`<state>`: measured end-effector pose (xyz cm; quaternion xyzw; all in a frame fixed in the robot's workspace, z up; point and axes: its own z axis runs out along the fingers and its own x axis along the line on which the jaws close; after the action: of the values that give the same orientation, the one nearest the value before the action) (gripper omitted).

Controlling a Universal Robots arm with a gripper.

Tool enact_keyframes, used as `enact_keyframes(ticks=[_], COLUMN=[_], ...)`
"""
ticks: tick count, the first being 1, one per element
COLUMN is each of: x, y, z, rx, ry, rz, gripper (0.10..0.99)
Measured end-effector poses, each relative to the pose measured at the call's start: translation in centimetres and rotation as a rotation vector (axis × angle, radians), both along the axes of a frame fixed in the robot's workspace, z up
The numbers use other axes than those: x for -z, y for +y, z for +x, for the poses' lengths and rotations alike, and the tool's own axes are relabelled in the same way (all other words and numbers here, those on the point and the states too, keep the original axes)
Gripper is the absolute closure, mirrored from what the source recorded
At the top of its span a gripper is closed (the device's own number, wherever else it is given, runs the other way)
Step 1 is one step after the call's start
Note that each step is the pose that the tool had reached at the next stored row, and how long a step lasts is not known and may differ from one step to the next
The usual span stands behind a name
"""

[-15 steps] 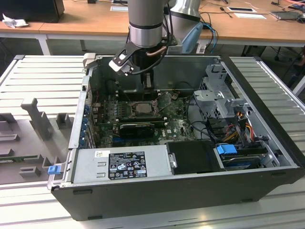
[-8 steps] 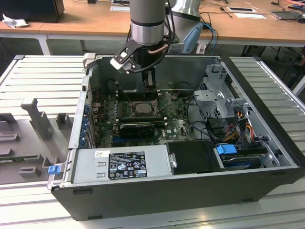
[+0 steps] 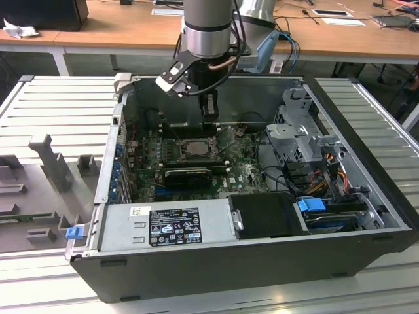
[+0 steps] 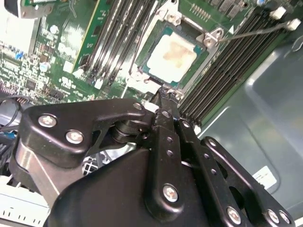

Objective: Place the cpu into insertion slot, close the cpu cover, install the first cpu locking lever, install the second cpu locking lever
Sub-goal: 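Close the cpu cover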

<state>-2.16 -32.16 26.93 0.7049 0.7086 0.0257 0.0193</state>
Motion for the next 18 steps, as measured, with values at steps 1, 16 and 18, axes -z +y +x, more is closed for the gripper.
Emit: enact_keyframes(ticks=[1, 16, 18], x=[0.0, 0.02, 0.02], y=[0.0, 0.0, 0.0], z=[0.35, 3.23, 3.46], rx=[0.0, 0.0, 0.0], ry=[0.0009, 0.0065, 0.0065], rz=[0.0, 0.0, 0.0], gripper=[0.98, 0.98, 0.98])
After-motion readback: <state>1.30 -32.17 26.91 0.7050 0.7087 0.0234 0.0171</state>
